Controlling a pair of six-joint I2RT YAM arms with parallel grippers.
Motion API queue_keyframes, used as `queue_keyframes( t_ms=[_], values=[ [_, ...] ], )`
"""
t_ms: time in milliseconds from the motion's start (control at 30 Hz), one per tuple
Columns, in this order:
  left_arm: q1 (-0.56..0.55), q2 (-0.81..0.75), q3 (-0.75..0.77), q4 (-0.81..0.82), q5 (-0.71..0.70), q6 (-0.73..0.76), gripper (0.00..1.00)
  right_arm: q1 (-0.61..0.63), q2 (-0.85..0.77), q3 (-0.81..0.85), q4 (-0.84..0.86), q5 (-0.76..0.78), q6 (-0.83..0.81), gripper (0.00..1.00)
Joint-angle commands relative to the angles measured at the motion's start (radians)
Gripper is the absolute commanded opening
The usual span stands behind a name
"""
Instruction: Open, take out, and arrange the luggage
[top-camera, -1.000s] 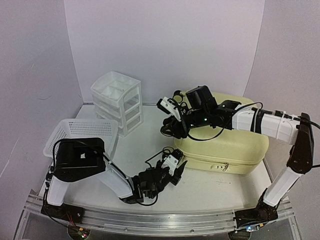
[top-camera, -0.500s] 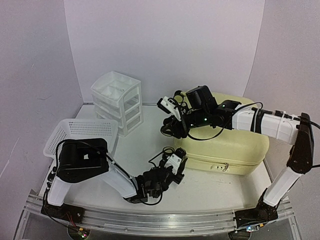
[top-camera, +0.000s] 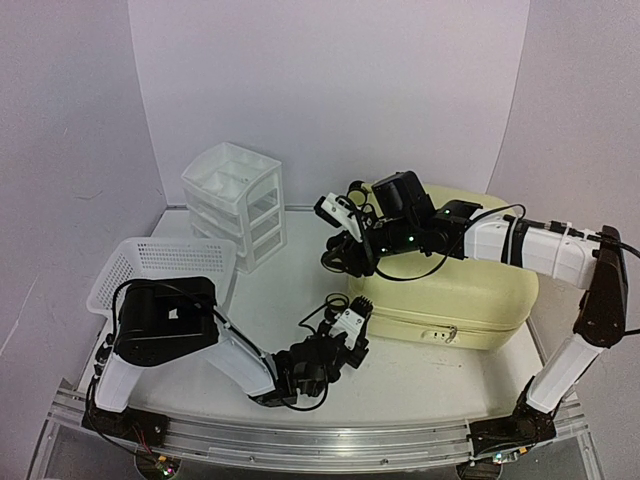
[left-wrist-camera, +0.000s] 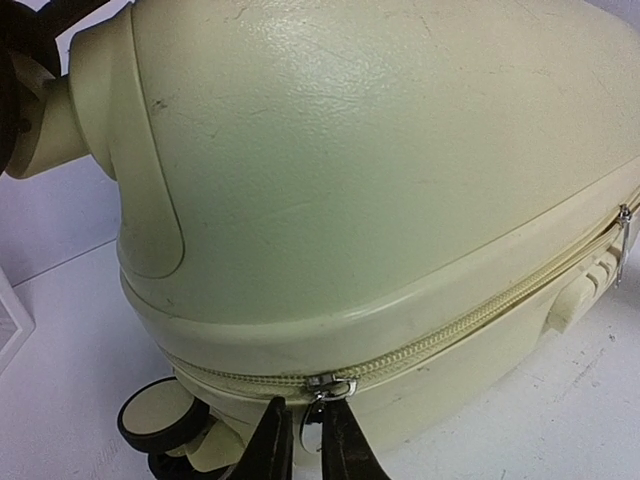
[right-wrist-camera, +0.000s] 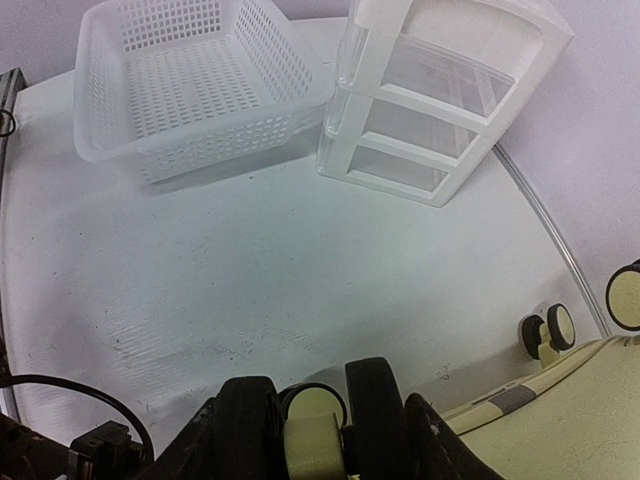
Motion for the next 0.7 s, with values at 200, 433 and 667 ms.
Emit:
queue_keyframes(
  t_ms=[200, 433, 667],
  values=[
    [0.004, -0.010, 0.016, 0.014, 0.083, -0.025, 0.07, -0.016, -0.067, 0.023, 0.034, 0.056, 0.130, 0.43],
    [0.007, -0.004, 0.023, 0.011, 0.092, -0.022, 0.12, -0.016, -0.072, 0.017, 0.034, 0.054, 0.129, 0.42],
    [0.019, -0.006, 0.022, 0.007, 0.067, -0.030, 0.17, -0.015, -0.078, 0.013, 0.034, 0.051, 0.131, 0.41]
  ],
)
